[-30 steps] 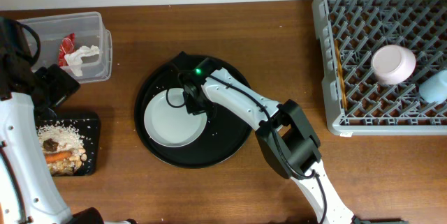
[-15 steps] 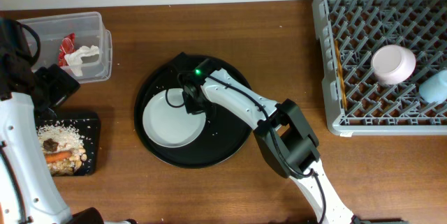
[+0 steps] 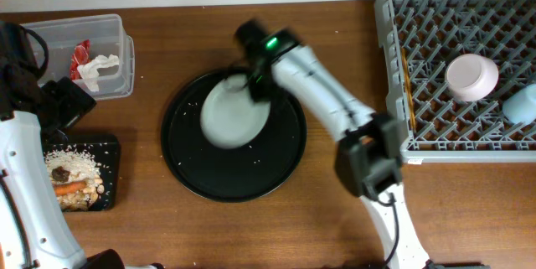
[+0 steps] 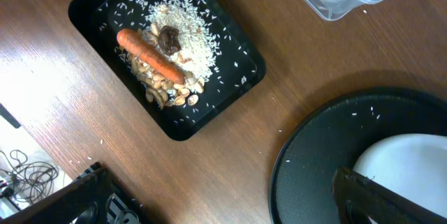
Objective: Sort waste into correct bins and load items into the dishwasher rack
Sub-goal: 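Lift the white plate and stand it upright in the rack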
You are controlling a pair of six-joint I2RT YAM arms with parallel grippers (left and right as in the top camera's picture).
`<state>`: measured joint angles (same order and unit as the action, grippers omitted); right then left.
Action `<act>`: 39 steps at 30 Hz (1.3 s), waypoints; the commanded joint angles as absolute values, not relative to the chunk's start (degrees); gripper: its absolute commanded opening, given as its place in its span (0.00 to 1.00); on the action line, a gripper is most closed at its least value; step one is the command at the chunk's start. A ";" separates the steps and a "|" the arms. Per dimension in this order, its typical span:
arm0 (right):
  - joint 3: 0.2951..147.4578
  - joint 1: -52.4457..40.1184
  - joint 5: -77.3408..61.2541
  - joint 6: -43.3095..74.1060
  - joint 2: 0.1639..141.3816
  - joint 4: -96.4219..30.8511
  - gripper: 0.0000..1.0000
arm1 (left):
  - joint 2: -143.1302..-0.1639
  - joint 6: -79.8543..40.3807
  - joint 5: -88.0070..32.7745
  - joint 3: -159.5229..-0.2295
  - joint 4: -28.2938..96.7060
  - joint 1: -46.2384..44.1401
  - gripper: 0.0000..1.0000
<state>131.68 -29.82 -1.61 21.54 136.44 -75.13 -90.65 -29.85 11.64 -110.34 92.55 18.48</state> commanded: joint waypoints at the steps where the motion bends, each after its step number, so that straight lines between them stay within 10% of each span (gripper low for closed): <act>1: 146.12 -19.84 -0.40 14.20 131.55 -82.24 0.04 | -90.96 -30.37 12.47 -110.17 92.64 18.92 0.99; 15: 158.10 13.65 5.34 6.22 131.72 -78.30 0.04 | -90.96 -30.37 12.47 -110.17 92.64 18.92 0.99; 39: 156.53 14.26 29.65 -2.24 140.31 -68.88 0.04 | -90.96 -30.37 12.47 -110.17 92.64 18.92 0.99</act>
<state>156.92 14.61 27.27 -0.95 140.86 -69.67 -90.65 -29.85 11.64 -110.34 92.55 18.48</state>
